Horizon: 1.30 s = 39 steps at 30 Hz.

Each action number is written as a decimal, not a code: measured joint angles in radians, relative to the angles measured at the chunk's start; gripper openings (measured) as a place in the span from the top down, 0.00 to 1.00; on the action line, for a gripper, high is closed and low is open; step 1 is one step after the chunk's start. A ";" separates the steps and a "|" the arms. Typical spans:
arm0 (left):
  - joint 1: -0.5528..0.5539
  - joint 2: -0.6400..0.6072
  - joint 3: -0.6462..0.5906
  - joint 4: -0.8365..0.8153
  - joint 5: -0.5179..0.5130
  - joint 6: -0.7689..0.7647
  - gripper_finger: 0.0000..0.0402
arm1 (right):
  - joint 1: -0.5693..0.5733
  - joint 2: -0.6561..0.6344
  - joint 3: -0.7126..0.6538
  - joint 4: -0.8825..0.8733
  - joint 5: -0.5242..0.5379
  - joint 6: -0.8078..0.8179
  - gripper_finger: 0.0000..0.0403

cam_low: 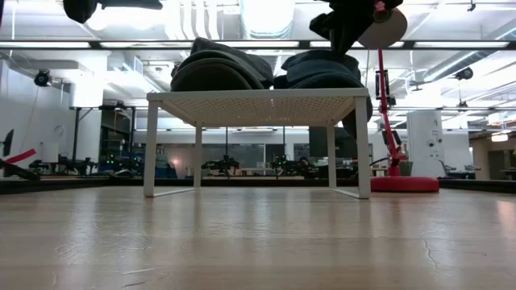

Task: Pick & Place hat
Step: Stack the blue cap on the blue caps on the shelf

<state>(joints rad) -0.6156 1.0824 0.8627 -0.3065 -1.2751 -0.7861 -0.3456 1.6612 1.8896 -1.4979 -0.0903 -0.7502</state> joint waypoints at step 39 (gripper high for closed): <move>0.019 0.000 0.000 0.070 0.028 0.061 0.68 | 0.064 0.025 0.001 0.129 -0.022 0.006 0.79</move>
<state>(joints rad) -0.5970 1.0824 0.8627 -0.2365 -1.2469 -0.7250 -0.2821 1.6859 1.8908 -1.3688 -0.1127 -0.7437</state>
